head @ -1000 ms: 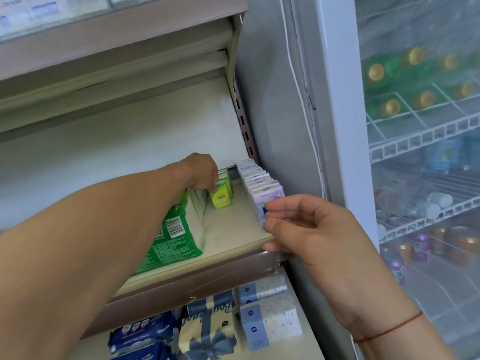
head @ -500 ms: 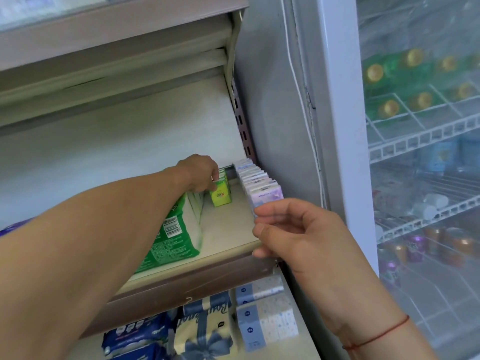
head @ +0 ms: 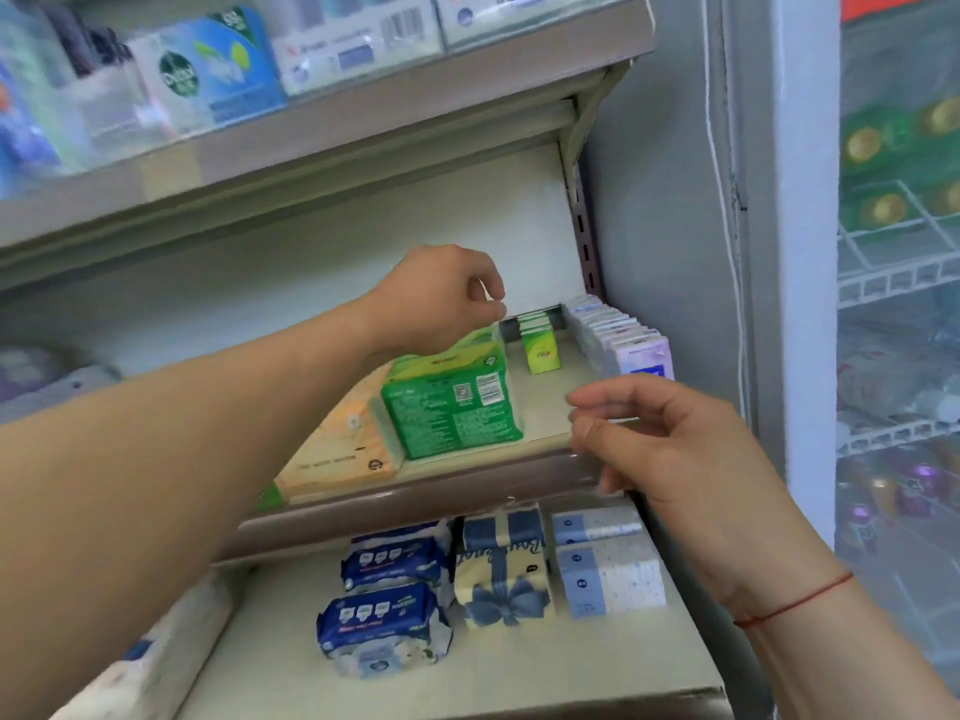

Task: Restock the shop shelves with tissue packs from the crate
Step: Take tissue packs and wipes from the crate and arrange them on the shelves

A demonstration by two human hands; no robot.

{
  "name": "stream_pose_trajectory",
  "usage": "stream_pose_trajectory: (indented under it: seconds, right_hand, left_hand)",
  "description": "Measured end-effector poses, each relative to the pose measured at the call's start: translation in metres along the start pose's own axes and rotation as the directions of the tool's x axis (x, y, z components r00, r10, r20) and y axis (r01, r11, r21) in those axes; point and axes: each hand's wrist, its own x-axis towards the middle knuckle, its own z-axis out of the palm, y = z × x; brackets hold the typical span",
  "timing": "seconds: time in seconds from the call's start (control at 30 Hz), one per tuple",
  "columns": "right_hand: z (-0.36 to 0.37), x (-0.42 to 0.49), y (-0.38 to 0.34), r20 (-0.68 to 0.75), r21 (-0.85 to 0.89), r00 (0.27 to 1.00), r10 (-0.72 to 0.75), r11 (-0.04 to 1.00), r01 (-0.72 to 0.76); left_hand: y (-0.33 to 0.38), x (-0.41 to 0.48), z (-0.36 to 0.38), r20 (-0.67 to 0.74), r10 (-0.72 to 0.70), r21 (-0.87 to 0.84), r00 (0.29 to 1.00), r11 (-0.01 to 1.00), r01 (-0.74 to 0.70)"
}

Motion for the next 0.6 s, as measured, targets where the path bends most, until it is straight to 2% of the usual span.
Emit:
stream_pose_trajectory:
  seconds: [0.23, 0.43, 0.6]
  right_hand:
    - [0.045, -0.058, -0.004, 0.05, 0.074, 0.999, 0.021, 0.997, -0.025]
    - [0.08, -0.112, -0.006, 0.196, -0.052, 0.981, -0.003, 0.999, 0.014]
    - [0.107, -0.159, 0.043, 0.293, -0.248, 0.938, 0.187, 0.962, -0.115]
  left_hand:
    - [-0.006, -0.161, -0.05, -0.051, -0.068, -0.249, 0.996, 0.967, 0.053]
    - [-0.02, -0.285, -0.034, -0.049, -0.183, -0.472, 0.982, 0.871, 0.139]
    - [-0.041, -0.376, 0.02, 0.012, -0.304, -0.614, 0.953, 0.75, 0.247]
